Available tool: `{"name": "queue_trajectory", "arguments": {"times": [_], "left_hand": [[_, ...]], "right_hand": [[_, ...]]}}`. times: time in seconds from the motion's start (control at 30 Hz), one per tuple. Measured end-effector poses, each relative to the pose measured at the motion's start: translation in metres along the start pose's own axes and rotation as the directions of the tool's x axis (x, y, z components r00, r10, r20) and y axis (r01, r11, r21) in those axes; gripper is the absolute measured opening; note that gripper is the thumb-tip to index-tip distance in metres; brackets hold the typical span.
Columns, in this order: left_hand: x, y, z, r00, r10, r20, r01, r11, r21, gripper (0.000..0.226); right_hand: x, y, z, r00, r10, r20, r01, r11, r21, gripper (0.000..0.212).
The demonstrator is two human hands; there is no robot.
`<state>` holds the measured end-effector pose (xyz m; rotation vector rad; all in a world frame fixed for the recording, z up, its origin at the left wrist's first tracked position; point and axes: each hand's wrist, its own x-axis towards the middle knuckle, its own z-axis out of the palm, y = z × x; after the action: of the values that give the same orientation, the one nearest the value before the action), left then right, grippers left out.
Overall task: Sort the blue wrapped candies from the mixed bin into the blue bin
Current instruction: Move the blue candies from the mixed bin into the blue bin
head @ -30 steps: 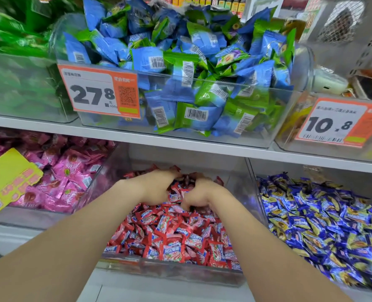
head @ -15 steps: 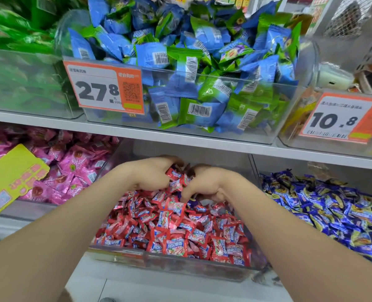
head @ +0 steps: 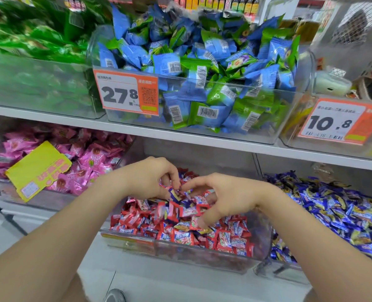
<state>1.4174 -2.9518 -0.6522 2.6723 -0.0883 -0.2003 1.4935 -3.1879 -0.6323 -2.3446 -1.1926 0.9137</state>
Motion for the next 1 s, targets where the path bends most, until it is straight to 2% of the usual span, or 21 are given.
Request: {"name": "queue_trajectory", "arguments": {"times": [0.1,0.17,0.27,0.33,0.4,0.47,0.53,0.63,0.7,0.77,0.87,1.0], "left_hand": [[-0.002,0.007,0.000,1.000,-0.024,-0.011,0.023,0.995,-0.101,0.033],[-0.003,0.012,-0.004,1.000,-0.024,-0.009,0.023,0.992,-0.128,0.039],[-0.003,0.014,-0.006,0.998,-0.020,-0.059,0.010,0.987,-0.163,0.026],[-0.002,0.011,-0.006,0.995,-0.008,-0.100,-0.003,0.994,-0.109,0.016],[-0.002,0.014,-0.005,0.999,-0.012,-0.044,0.010,0.999,-0.046,0.031],[-0.001,0.018,-0.004,0.998,-0.032,0.059,0.034,0.999,-0.023,0.037],[-0.002,0.020,-0.002,0.990,-0.066,0.124,0.069,0.997,-0.021,0.009],[-0.006,0.017,0.000,0.966,-0.165,0.200,0.157,0.986,0.055,0.048],[-0.008,0.017,0.003,0.954,-0.186,0.235,0.153,0.977,0.150,0.053],[-0.007,0.014,0.006,0.950,-0.182,0.253,0.150,0.978,0.143,0.046],[-0.006,0.011,0.003,0.954,-0.163,0.251,0.142,0.985,0.100,0.034],[-0.011,0.008,-0.004,0.958,-0.158,0.240,0.137,0.985,0.100,0.037]], "right_hand": [[0.003,0.007,0.003,0.999,0.024,-0.046,-0.020,0.996,0.087,0.058],[0.005,0.010,0.003,0.998,0.019,-0.055,-0.014,0.997,0.080,0.045],[0.009,0.013,0.004,0.997,0.021,-0.069,-0.015,0.996,0.091,0.033],[0.012,0.012,0.006,0.993,0.054,-0.101,-0.044,0.994,0.102,0.025],[0.017,0.011,0.009,0.985,0.102,-0.137,-0.092,0.992,0.082,0.019],[0.023,0.008,0.013,0.980,0.133,-0.151,-0.128,0.991,0.041,0.021],[0.026,0.005,0.019,0.978,0.146,-0.151,-0.148,0.989,-0.003,0.033],[0.029,0.002,0.023,0.961,0.169,-0.217,-0.176,0.984,-0.011,0.033],[0.028,0.002,0.016,0.939,0.202,-0.278,-0.204,0.979,0.021,0.036],[0.025,0.006,0.004,0.909,0.254,-0.330,-0.252,0.966,0.050,0.038],[0.023,0.015,-0.004,0.863,0.316,-0.395,-0.298,0.948,0.109,0.020],[0.037,0.018,0.002,0.857,0.378,-0.350,-0.267,0.907,0.326,0.025]]}}
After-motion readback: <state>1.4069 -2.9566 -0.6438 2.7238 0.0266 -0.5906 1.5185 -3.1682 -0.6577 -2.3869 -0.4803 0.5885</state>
